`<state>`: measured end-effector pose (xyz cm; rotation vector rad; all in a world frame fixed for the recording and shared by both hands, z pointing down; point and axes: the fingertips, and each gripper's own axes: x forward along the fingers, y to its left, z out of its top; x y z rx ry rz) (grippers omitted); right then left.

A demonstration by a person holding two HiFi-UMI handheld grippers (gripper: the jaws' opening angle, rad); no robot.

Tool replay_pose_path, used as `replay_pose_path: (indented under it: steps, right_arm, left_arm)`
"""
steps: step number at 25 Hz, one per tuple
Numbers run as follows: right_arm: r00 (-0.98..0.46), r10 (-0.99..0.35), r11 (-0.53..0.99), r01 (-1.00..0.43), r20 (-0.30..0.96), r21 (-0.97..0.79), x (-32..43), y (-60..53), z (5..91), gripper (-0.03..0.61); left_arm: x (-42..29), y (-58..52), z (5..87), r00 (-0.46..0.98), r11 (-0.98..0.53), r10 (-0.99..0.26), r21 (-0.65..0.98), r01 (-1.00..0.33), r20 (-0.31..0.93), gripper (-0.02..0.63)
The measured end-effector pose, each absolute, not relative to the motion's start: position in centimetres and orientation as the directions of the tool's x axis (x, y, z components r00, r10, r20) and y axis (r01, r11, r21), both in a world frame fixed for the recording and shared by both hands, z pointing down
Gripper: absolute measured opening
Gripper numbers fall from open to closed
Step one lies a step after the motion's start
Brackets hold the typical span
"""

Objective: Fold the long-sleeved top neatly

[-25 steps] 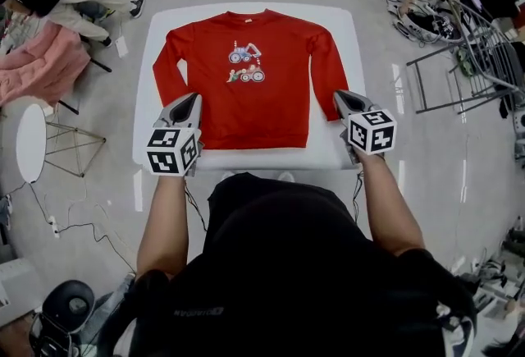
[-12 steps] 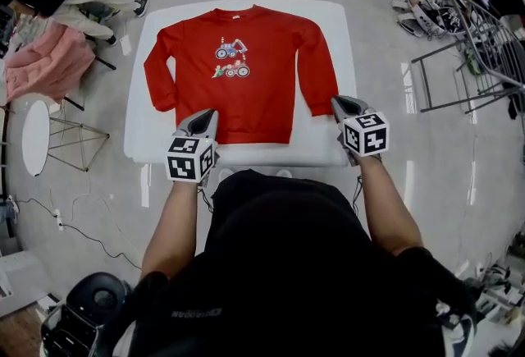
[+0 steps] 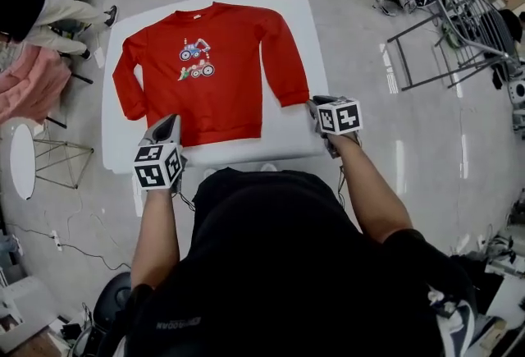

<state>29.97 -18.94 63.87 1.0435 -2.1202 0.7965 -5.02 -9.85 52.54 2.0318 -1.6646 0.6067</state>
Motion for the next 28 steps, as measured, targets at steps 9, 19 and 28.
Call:
replay_pose_path:
  steps: [9, 19, 28]
  right_arm:
    - [-0.538, -0.385, 0.398, -0.830, 0.750, -0.391, 29.0, -19.5, 65.7, 0.111]
    - [-0.530, -0.516, 0.357, -0.847, 0.673, -0.393, 33.6, -22.0, 62.9, 0.023]
    - [-0.466, -0.636, 0.438, -0.874, 0.615, -0.210, 40.9, -32.6, 52.5, 0.021]
  left_arm:
    - [-5.9, -9.1, 52.9, 0.154, -0.151, -0.786, 0.056, -0.987, 0.599, 0.008]
    - [-6.7, -9.5, 53.2, 0.142, -0.136, -0.792, 0.055, -0.989, 0.594, 0.008]
    - [-6.5, -10.3, 52.2, 0.144, -0.136, -0.804, 0.057, -0.989, 0.577, 0.008]
